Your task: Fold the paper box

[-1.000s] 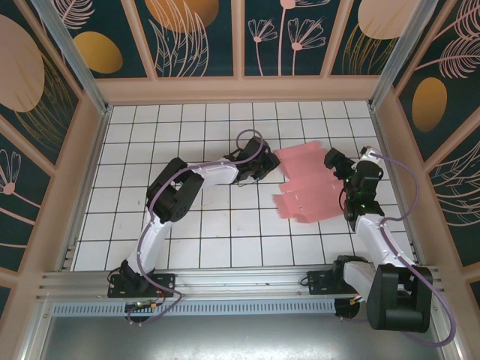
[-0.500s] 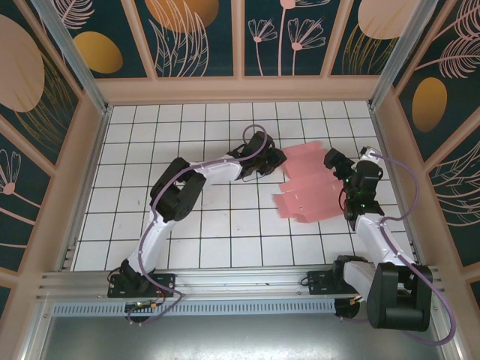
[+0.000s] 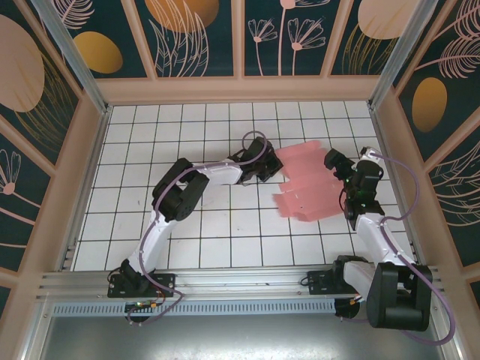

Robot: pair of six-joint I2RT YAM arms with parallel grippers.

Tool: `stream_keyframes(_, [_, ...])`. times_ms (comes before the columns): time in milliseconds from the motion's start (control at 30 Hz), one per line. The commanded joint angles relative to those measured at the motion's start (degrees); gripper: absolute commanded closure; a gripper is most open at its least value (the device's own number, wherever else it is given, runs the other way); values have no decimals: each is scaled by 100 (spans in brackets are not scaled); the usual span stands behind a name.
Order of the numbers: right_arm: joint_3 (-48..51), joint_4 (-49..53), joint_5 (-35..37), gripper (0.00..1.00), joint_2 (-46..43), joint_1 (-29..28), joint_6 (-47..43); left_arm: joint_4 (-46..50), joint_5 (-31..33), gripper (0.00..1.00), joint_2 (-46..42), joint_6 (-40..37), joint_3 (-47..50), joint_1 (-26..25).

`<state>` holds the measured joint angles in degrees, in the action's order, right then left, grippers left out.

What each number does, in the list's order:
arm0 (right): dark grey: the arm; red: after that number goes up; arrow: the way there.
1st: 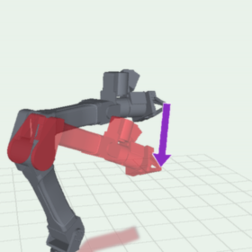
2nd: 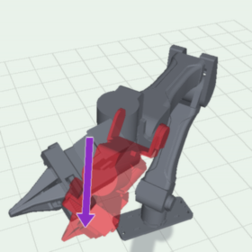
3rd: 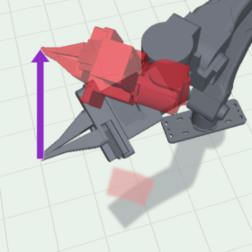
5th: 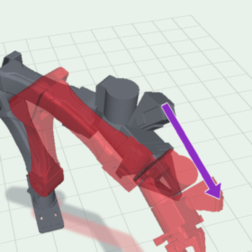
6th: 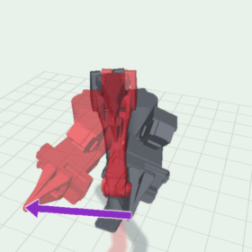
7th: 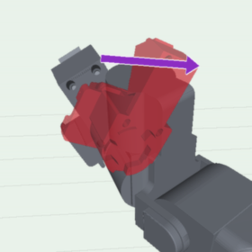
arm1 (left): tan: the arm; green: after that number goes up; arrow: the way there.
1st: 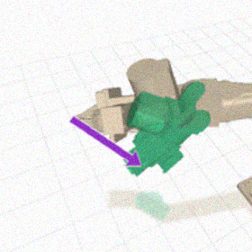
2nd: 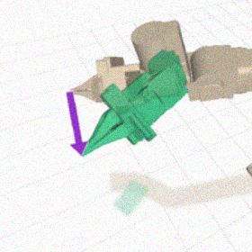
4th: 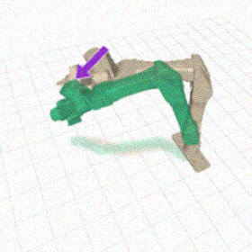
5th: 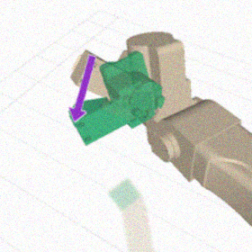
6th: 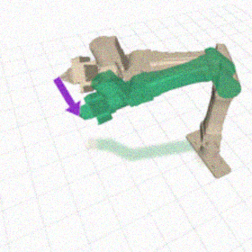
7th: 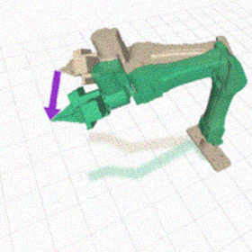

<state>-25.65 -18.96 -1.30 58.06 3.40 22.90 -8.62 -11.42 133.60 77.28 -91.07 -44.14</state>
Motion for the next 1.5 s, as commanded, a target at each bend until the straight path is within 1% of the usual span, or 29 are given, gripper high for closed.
stream_keyframes(0, [-261,43,-193,2,-42,38,52,-518,626,100,-766,418,895,129])
stream_keyframes(67, [-274,-36,-322,2,22,38,210,-885,934,100,-1184,766,1563,239])
stream_keyframes(100, [-289,-94,-449,2,97,58,424,-1076,1087,100,-1396,1020,1984,298])
stream_keyframes(233, [-388,-439,-1426,3,561,80,1224,-1889,1449,100,-2057,2243,3445,448])
stream_keyframes(300, [-376,-617,-1567,3,741,-32,1453,-2170,1863,100,-2416,2856,4185,452])
stream_keyframes(367, [-403,-709,-1558,3,909,-185,1499,-2299,2249,100,-2788,3289,4709,451])
stream_keyframes(433, [-469,-723,-1578,3,1092,-331,1492,-2335,2639,100,-3181,3597,5147,443])
stream_keyframes(500, [-528,-744,-1643,3,1269,-490,1514,-2143,2977,100,-3503,3723,5421,449])
stream_keyframes(533, [-550,-758,-1678,3,1350,-574,1532,-1960,3080,91,-3778,3716,5475,444])
stream_keyframes(567, [-573,-756,-1705,3,1412,-677,1549,-1832,3151,73,-3914,3693,5530,445])
stream_keyframes(600, [-573,-750,-1702,3,1463,-753,1562,-1751,3209,58,-4035,3660,5595,447])
stream_keyframes(667, [-532,-741,-1698,3,1519,-881,1666,-1554,3345,32,-4311,3421,5760,449])
stream_keyframes(700, [-489,-754,-1707,3,1524,-918,1732,-1323,3429,22,-4456,3207,5780,442])
stream_keyframes(733, [-416,-782,-1715,3,1515,-959,1803,-908,3533,8,-4640,2945,5755,447])
stream_keyframes(767, [-342,-824,-1723,3,1500,-988,1881,-564,3665,1,-4787,2586,5683,445])
stream_keyframes(833, [-181,-898,-1757,3,1484,-1066,2020,276,4048,1,-5076,1236,5331,444])
stream_keyframes(867, [-106,-940,-1784,4,1481,-1121,2082,371,4151,1,-5159,356,5125,442])
stream_keyframes(900, [-55,-968,-1803,3,1488,-1183,2111,274,4136,1,-5186,-504,4968,456])
stream_keyframes(967, [75,-949,-1791,4,1514,-1340,2239,130,3778,1,-5078,-2293,4474,476])
stream_keyframes(1033, [262,-1061,-1812,4,1546,-1469,2452,401,3330,1,-4746,-3676,3901,486])
stream_keyframes(1133, [551,-1231,-1768,4,1542,-1601,2817,1016,2999,1,-4015,-4999,2893,495])
stream_keyframes(1167, [622,-1232,-1708,4,1525,-1635,2892,1267,2728,1,-3717,-5448,2502,504])
stream_keyframes(1233, [719,-1207,-1502,5,1526,-1696,2936,1745,2302,1,-3106,-6068,1830,519])
stream_keyframes(1300, [803,-1331,-1492,6,1587,-1702,3034,2221,2122,1,-2583,-6486,1227,522])
stream_keyframes(1333, [860,-1447,-1496,6,1634,-1710,3120,2341,2069,2,-2386,-6644,1009,536])
stream_keyframes(1400, [948,-1700,-1483,11,1733,-1784,3298,2497,1814,5,-2116,-6830,738,595])
stream_keyframes(1467, [980,-1901,-1395,15,1845,-1927,3432,2750,1471,10,-1848,-6901,445,721])
